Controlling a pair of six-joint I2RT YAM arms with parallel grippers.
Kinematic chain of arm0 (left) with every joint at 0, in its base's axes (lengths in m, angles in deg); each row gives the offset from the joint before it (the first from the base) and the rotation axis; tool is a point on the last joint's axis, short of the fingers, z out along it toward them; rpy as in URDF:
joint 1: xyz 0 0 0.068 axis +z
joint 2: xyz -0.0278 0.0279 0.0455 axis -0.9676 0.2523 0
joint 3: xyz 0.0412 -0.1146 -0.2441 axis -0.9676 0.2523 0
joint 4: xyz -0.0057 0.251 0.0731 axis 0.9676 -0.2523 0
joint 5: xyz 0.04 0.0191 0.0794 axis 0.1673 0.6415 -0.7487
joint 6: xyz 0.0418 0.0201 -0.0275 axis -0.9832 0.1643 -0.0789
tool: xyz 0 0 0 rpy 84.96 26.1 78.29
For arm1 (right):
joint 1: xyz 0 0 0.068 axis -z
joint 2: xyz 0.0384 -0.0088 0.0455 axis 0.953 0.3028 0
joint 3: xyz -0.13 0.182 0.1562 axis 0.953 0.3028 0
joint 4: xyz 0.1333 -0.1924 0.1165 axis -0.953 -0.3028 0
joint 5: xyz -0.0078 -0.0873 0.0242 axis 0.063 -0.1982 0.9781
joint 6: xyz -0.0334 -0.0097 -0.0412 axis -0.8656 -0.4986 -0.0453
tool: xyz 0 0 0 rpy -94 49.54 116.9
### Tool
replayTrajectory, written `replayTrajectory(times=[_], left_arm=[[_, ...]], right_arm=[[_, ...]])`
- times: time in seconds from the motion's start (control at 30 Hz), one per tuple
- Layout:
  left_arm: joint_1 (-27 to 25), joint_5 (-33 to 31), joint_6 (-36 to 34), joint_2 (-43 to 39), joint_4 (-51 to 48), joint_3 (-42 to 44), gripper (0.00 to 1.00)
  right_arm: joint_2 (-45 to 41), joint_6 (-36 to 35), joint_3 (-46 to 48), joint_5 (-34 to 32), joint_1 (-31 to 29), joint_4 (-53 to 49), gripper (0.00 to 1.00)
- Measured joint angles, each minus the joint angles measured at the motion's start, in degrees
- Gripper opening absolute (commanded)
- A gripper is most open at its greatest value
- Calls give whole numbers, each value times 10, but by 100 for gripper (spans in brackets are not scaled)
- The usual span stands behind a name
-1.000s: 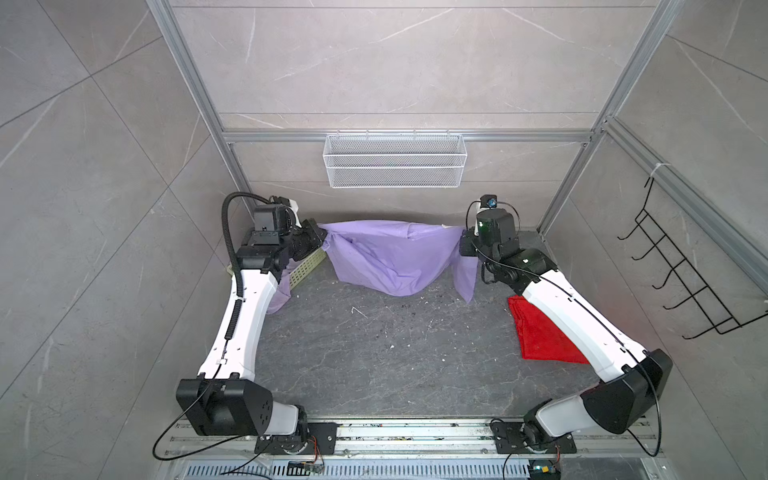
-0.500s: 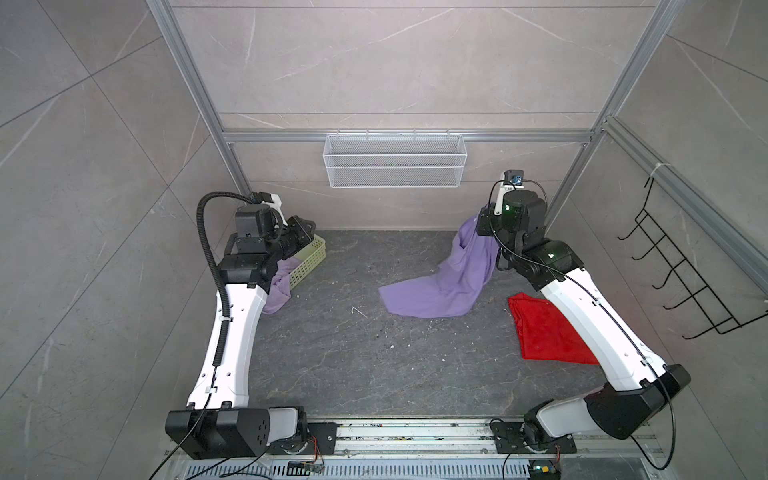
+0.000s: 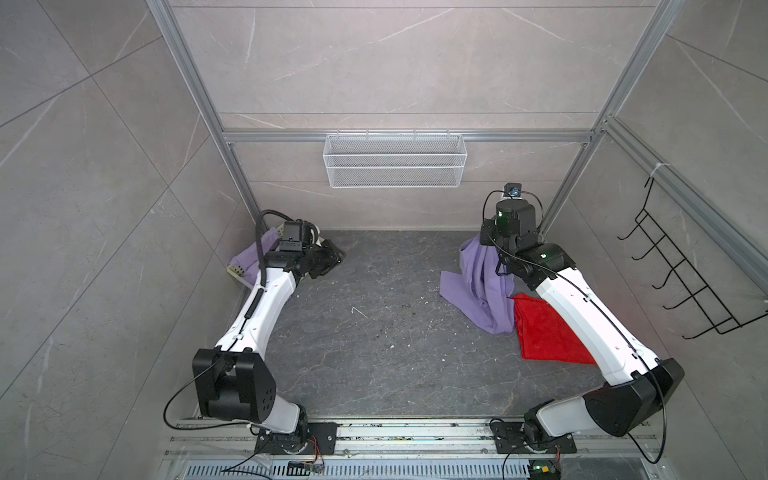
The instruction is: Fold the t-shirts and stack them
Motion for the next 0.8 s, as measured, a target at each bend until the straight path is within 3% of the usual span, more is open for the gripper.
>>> replayTrajectory(times=[0.13, 0.33, 0.47, 0.6, 0.73, 0.77, 0.8], left_arm=[[-16, 8, 2, 30, 11, 0, 38], [-12, 0, 5, 59, 26, -14, 39], [-5, -21, 2, 58, 27, -34, 39], [21, -51, -1, 42, 30, -33, 40], [46, -91, -11, 6, 24, -18, 42], [50, -100, -14, -2, 21, -15, 42], [52, -111, -17, -12, 16, -12, 42]], right_arm=[[18, 30, -42, 77, -1, -17, 5], [105, 94, -198, 226, -39, 5, 4], [94, 142, -223, 316, -50, 60, 6], [13, 157, -167, 320, -33, 97, 10], [-112, 159, -31, 257, 4, 104, 15], [-134, 159, 5, 232, 14, 100, 21], [-156, 163, 46, 199, 28, 92, 32]])
